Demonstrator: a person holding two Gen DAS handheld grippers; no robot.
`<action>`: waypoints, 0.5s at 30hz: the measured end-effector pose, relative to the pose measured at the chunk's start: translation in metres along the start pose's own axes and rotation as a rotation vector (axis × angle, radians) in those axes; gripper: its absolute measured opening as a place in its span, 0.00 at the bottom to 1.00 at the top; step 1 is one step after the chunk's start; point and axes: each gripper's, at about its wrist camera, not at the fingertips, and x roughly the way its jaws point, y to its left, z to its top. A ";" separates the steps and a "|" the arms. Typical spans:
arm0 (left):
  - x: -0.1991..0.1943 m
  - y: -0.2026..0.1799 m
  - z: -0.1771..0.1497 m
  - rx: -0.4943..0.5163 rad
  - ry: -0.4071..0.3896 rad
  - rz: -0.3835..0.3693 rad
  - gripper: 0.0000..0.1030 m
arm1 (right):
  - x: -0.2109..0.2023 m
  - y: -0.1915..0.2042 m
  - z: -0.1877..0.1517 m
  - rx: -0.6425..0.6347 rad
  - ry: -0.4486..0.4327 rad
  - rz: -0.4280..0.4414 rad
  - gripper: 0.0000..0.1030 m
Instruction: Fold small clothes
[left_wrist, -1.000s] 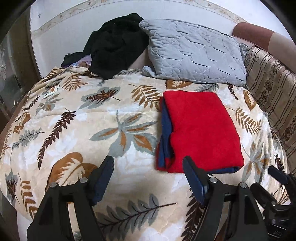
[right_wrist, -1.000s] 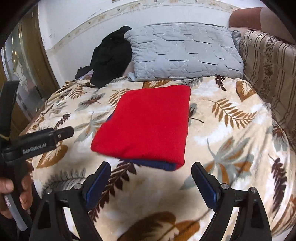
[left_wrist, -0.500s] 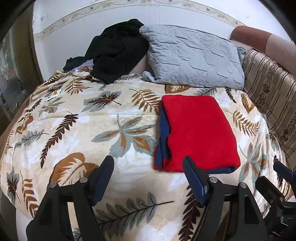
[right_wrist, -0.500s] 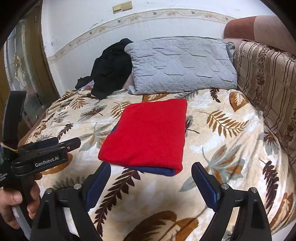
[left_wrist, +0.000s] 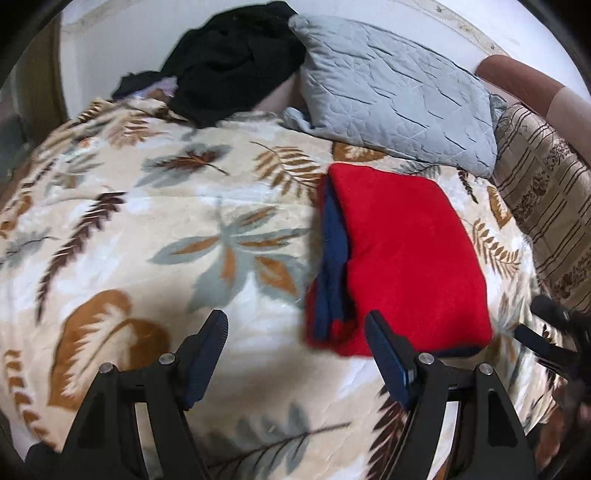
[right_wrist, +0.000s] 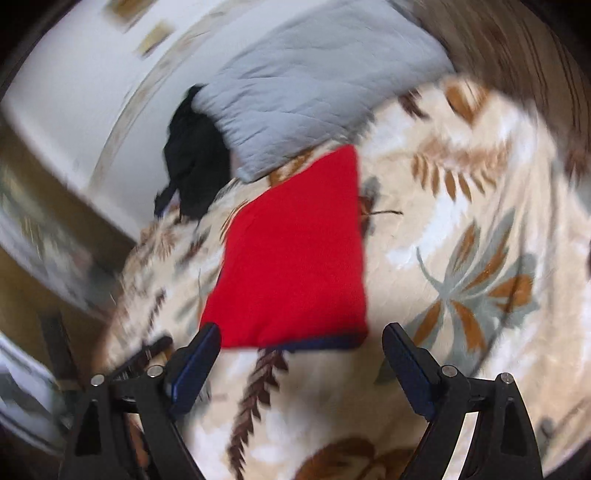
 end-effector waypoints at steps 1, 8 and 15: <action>0.005 -0.004 0.005 0.009 0.006 -0.016 0.75 | 0.007 -0.005 0.008 0.022 0.012 0.018 0.89; 0.061 -0.030 0.027 0.067 0.067 -0.032 0.75 | 0.077 -0.030 0.056 0.090 0.130 0.068 0.87; 0.086 -0.019 0.023 0.041 0.121 -0.056 0.77 | 0.090 0.011 0.044 -0.126 0.157 -0.064 0.42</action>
